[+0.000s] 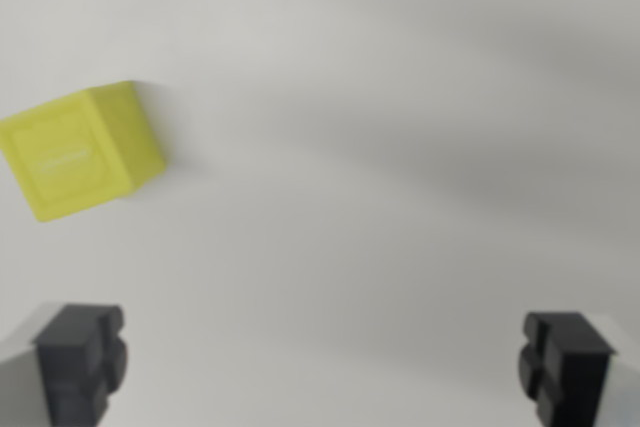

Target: Pick yellow cube

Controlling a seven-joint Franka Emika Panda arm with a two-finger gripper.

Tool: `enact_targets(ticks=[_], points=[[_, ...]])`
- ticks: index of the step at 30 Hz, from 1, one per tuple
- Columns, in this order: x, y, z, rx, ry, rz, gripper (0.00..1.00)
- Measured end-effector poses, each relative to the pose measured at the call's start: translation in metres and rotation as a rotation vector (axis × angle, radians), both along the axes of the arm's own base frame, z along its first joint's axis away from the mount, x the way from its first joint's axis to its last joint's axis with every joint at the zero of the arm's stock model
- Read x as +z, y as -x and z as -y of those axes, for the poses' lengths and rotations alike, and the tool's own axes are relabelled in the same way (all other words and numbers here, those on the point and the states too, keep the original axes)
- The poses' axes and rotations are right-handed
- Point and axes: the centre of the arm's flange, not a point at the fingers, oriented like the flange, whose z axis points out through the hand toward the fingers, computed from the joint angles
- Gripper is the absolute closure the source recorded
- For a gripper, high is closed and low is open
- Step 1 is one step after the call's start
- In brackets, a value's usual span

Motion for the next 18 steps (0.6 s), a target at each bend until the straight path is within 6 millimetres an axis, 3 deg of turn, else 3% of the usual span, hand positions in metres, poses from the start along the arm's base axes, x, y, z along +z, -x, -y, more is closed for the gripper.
enact_targets(ticks=[18], points=[[-0.030, 0.006, -0.028, 0.072, 0.002, -0.002, 0.00]])
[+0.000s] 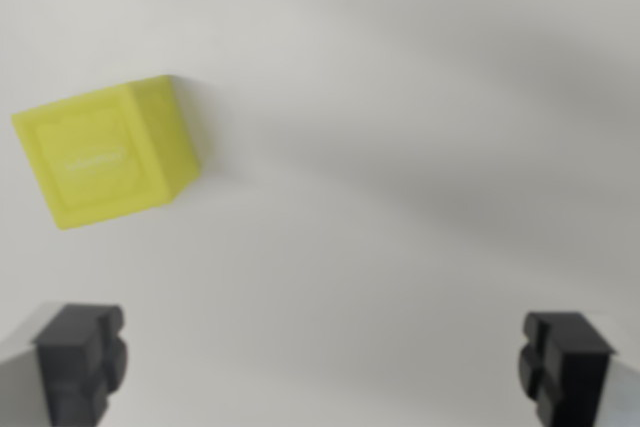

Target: Pick yellow cube

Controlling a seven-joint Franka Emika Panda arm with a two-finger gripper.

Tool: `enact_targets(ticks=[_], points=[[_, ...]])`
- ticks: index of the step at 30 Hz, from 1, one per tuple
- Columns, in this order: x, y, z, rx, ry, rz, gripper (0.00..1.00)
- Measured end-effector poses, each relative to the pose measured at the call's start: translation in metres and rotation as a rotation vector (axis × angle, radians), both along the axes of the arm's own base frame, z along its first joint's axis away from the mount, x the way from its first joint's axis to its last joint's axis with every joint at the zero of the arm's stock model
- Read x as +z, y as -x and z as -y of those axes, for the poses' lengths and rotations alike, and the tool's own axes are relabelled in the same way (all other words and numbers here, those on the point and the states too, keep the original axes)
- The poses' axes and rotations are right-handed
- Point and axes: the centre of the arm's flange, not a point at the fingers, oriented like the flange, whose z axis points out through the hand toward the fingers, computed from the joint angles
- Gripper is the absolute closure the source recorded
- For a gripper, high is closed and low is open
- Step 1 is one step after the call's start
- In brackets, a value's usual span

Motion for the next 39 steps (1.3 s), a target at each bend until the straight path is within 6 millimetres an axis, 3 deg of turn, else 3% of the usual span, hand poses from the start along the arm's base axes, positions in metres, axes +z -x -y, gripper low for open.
enact_targets(ticks=[39], points=[[-0.066, 0.014, -0.061, 0.155, 0.004, -0.006, 0.00]])
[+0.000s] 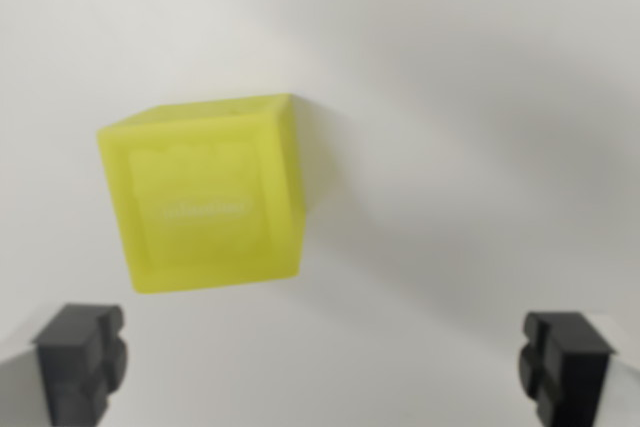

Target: Pick yellow cube

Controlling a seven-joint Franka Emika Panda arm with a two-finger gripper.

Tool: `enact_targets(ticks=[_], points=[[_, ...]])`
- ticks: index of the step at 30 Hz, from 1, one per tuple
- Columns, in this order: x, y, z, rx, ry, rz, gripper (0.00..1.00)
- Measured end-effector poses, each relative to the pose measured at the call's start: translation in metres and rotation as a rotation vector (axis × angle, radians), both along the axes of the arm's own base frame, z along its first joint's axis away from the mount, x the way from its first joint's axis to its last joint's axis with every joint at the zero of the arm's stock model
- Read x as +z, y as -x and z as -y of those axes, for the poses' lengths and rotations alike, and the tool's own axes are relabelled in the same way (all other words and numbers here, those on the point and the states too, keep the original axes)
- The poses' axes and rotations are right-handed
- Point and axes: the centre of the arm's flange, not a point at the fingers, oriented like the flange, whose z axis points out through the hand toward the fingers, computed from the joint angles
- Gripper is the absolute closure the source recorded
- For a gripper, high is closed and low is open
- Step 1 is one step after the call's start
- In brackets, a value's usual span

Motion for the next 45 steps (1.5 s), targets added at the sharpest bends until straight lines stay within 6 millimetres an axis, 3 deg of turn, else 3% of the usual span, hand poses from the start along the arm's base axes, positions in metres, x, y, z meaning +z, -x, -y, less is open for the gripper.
enact_targets(ticks=[25, 45], points=[[-0.041, 0.008, -0.037, 0.090, 0.002, -0.003, 0.00], [-0.074, 0.009, -0.038, 0.097, 0.002, -0.003, 0.00]])
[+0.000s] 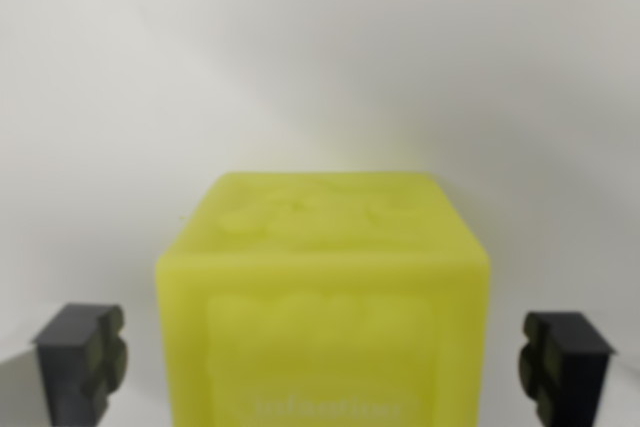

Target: Pick yellow cube

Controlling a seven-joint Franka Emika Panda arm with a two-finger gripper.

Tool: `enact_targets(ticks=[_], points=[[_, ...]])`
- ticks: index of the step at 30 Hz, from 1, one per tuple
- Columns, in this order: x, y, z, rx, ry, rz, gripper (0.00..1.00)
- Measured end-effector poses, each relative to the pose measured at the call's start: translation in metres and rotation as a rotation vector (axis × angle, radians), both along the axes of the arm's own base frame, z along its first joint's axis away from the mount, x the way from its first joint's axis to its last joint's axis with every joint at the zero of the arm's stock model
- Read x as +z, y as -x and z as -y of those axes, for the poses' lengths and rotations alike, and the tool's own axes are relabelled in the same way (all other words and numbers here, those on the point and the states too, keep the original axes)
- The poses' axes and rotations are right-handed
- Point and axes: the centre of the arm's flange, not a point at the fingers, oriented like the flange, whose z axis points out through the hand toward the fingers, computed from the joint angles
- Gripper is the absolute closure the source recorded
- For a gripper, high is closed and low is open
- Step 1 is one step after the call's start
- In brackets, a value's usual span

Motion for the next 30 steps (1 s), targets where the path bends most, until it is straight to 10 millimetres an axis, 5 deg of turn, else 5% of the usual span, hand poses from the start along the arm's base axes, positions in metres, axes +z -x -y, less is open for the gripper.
enact_targets(ticks=[20, 21, 30], points=[[-0.016, 0.000, 0.000, 0.005, 0.000, 0.000, 0.00], [-0.016, 0.000, 0.000, 0.005, 0.000, 0.000, 1.00], [-0.007, 0.000, 0.000, 0.004, -0.001, 0.001, 1.00]])
